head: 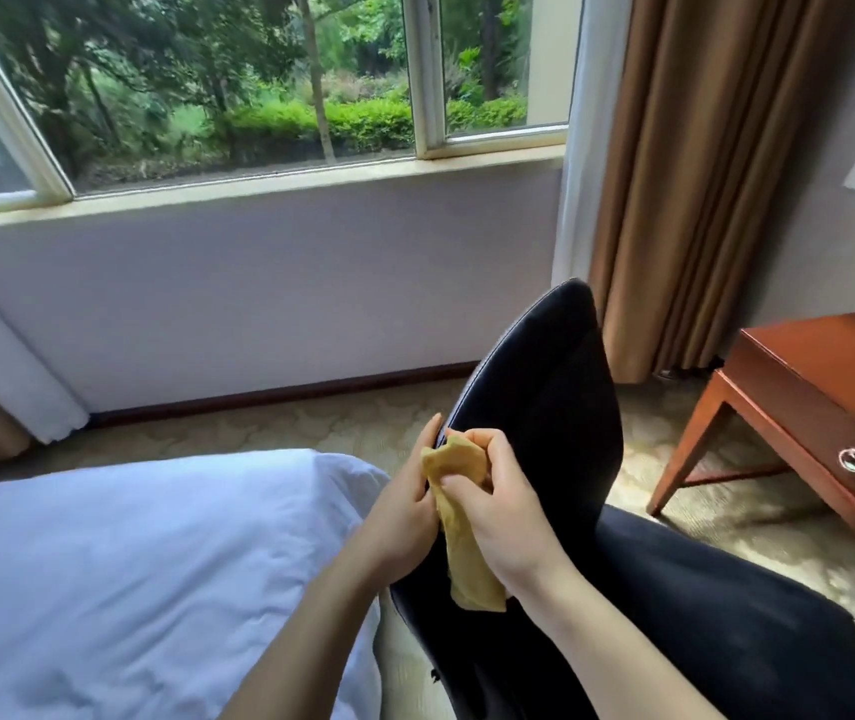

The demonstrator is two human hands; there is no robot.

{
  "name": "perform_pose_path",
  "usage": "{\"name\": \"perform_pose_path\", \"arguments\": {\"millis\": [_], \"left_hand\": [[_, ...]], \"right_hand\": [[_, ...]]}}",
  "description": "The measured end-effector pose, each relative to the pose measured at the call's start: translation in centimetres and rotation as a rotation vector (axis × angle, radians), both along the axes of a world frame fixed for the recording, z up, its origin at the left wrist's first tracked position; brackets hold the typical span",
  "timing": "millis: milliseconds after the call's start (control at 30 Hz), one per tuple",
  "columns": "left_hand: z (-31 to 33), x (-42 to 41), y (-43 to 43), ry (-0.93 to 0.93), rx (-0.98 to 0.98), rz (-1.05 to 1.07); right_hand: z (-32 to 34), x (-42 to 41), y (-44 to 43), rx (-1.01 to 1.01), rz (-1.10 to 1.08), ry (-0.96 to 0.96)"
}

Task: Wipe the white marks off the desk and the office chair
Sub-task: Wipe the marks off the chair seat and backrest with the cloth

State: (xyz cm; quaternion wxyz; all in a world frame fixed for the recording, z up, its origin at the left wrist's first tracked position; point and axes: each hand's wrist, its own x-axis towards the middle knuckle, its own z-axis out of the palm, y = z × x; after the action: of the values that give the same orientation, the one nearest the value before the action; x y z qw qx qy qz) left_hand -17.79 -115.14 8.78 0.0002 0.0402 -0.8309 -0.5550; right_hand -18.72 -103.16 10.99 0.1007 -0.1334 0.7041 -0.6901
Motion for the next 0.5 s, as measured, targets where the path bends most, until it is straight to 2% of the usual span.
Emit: {"name": "perform_pose_path", "arguments": {"millis": [300,500], "left_hand": [[0.3,8.9,5.8,0.176,0.042,0.168],[0.3,12.2,8.7,0.260,0.106,0.228]], "right_hand": [[-0.1,6.6,3.8,-0.002,0.092,-0.030],[0.4,10.4,6.4,0.005,0.042,-0.040]]}}
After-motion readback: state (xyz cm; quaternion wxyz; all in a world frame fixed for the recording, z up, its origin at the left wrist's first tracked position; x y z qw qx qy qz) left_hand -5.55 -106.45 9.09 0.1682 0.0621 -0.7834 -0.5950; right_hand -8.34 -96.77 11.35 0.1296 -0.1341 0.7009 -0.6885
